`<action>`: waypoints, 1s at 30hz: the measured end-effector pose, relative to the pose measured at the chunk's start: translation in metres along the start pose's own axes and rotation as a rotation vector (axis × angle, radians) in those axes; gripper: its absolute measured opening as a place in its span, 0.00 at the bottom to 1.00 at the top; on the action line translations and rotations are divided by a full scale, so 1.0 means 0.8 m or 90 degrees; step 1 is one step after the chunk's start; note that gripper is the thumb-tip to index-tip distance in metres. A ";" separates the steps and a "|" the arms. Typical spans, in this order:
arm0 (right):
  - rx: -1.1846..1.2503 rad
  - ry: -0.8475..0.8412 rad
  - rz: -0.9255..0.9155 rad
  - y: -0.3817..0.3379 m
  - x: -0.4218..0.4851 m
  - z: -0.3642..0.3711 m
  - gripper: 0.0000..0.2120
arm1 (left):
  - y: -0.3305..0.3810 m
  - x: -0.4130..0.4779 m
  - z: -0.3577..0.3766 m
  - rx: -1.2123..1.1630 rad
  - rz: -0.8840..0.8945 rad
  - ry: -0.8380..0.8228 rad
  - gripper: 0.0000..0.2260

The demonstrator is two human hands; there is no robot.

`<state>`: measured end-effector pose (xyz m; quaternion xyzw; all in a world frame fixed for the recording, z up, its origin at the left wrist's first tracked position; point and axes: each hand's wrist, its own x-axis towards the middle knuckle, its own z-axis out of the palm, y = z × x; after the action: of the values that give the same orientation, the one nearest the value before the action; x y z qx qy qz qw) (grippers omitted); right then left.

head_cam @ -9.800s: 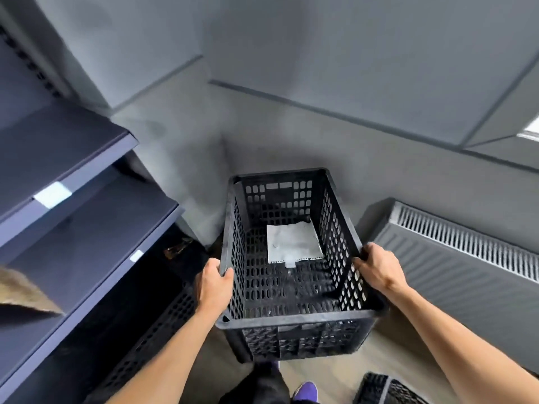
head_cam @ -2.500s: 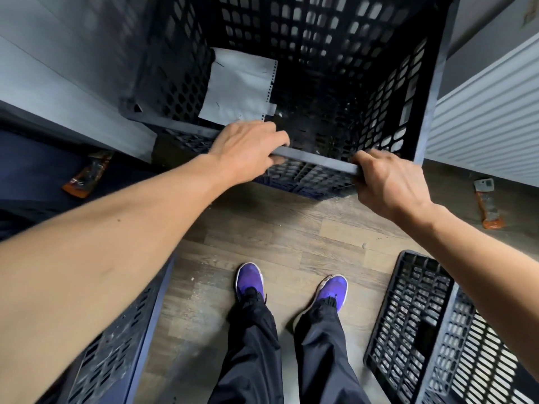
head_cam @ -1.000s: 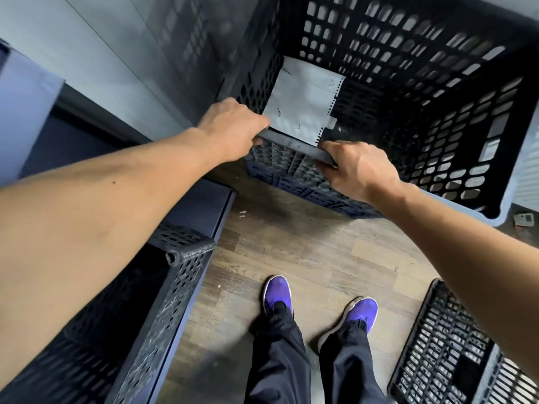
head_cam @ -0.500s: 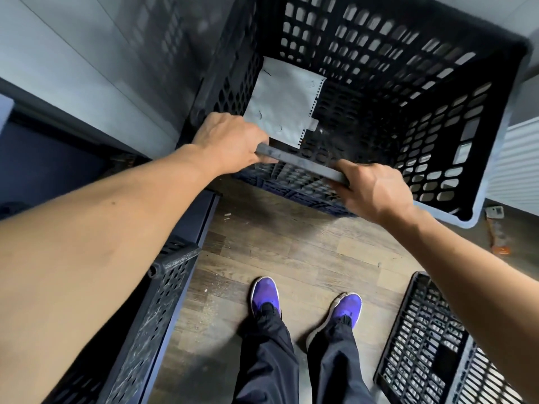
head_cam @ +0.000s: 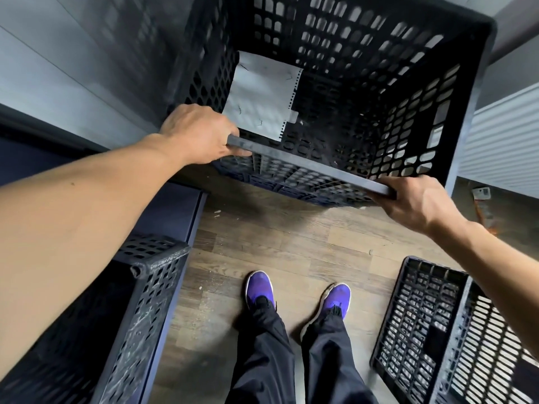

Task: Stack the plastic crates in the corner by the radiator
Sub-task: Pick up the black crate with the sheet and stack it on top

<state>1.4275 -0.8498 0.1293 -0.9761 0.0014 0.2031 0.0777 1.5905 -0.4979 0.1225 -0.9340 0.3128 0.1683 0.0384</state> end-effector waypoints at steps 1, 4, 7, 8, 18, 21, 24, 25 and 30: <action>0.005 0.010 -0.004 0.002 -0.004 0.004 0.14 | 0.000 -0.001 0.001 0.004 -0.002 0.007 0.27; 0.009 0.020 -0.011 0.005 -0.005 0.009 0.15 | 0.001 -0.002 0.002 0.010 -0.004 0.015 0.24; -0.029 0.037 -0.033 0.007 0.000 0.008 0.13 | 0.006 -0.001 0.000 0.011 -0.022 0.006 0.25; -0.033 0.042 -0.031 0.006 0.001 0.006 0.14 | 0.008 -0.001 -0.002 0.012 -0.028 0.001 0.26; -0.066 0.094 -0.045 0.005 0.000 0.009 0.15 | 0.009 -0.003 -0.001 -0.005 -0.055 -0.002 0.15; -0.062 0.104 -0.066 0.011 0.001 0.011 0.15 | 0.013 -0.004 -0.005 -0.010 -0.066 -0.018 0.19; -0.056 0.145 -0.097 0.023 -0.002 0.012 0.22 | 0.028 -0.008 -0.004 -0.004 -0.079 -0.023 0.22; -0.060 0.163 -0.105 0.027 -0.002 0.013 0.24 | 0.031 -0.010 -0.002 0.001 -0.084 -0.021 0.22; -0.062 0.154 -0.097 0.028 -0.001 0.011 0.24 | 0.034 -0.011 -0.006 0.013 -0.083 -0.042 0.27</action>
<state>1.4222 -0.8709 0.1183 -0.9933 -0.0733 0.0775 0.0446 1.5692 -0.5157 0.1309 -0.9459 0.2513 0.1933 0.0690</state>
